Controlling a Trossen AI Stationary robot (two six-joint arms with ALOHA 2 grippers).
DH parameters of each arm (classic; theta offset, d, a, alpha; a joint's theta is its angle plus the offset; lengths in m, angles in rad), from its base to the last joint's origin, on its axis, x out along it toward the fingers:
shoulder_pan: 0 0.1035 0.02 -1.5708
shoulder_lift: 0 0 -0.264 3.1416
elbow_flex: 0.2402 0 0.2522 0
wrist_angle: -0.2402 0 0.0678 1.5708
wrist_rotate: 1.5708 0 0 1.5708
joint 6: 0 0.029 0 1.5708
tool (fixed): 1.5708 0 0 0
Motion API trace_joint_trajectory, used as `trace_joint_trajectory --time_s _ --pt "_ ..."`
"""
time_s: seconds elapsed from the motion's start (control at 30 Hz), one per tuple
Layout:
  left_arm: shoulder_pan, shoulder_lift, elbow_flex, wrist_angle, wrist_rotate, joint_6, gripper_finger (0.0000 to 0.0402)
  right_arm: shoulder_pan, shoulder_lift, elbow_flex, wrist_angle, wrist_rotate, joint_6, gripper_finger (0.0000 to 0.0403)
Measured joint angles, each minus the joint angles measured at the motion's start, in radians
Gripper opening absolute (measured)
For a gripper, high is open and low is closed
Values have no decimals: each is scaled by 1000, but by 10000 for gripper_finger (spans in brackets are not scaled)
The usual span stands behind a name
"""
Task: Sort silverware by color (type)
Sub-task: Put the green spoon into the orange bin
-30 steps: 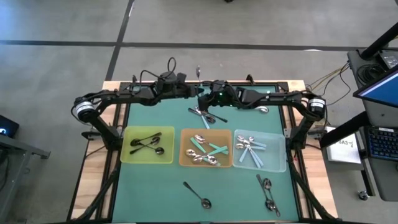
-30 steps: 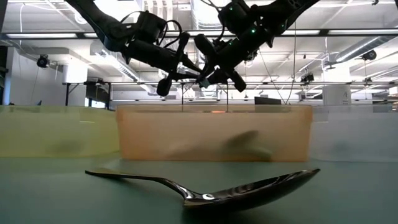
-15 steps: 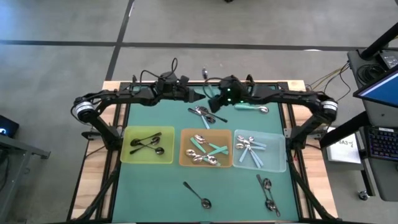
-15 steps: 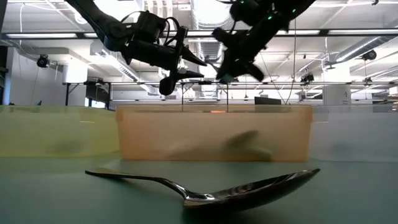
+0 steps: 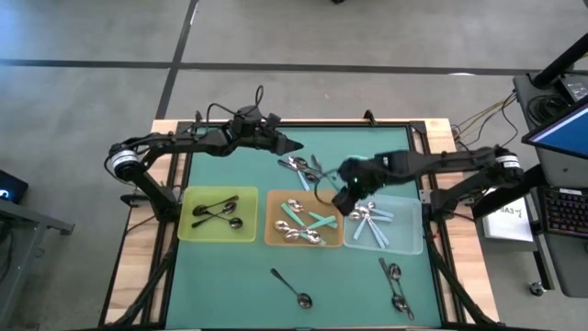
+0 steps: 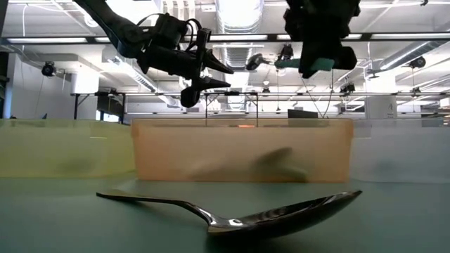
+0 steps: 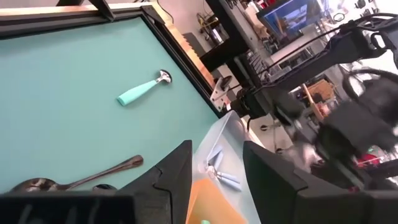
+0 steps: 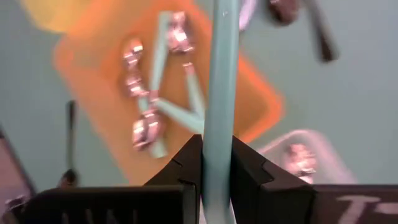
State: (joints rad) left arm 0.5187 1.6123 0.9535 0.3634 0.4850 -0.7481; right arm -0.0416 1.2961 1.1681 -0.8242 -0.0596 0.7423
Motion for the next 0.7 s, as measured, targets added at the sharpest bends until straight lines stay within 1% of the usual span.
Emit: trace_joint_trajectory --time_s 0.13,0.2,0.3,0.43,0.53,0.63,0.7 --pt "5 0 0 -7 0 3 125 36 11 -40 48 -4 29 39" --pt "6 0 0 -10 1 3 125 34 9 -71 137 -20 6 39" --pt "11 0 0 -16 34 1 126 28 10 -124 268 -98 -36 39" --pt "12 -1 0 -22 84 0 126 16 37 -189 405 -201 -47 39" --pt "12 -1 0 -24 113 -1 126 17 54 -227 497 -232 -52 39" --pt "12 -1 0 -24 146 -1 126 18 62 -236 565 -238 -47 39" --pt "12 -2 0 -26 163 -1 126 17 62 -235 568 -234 -47 58"
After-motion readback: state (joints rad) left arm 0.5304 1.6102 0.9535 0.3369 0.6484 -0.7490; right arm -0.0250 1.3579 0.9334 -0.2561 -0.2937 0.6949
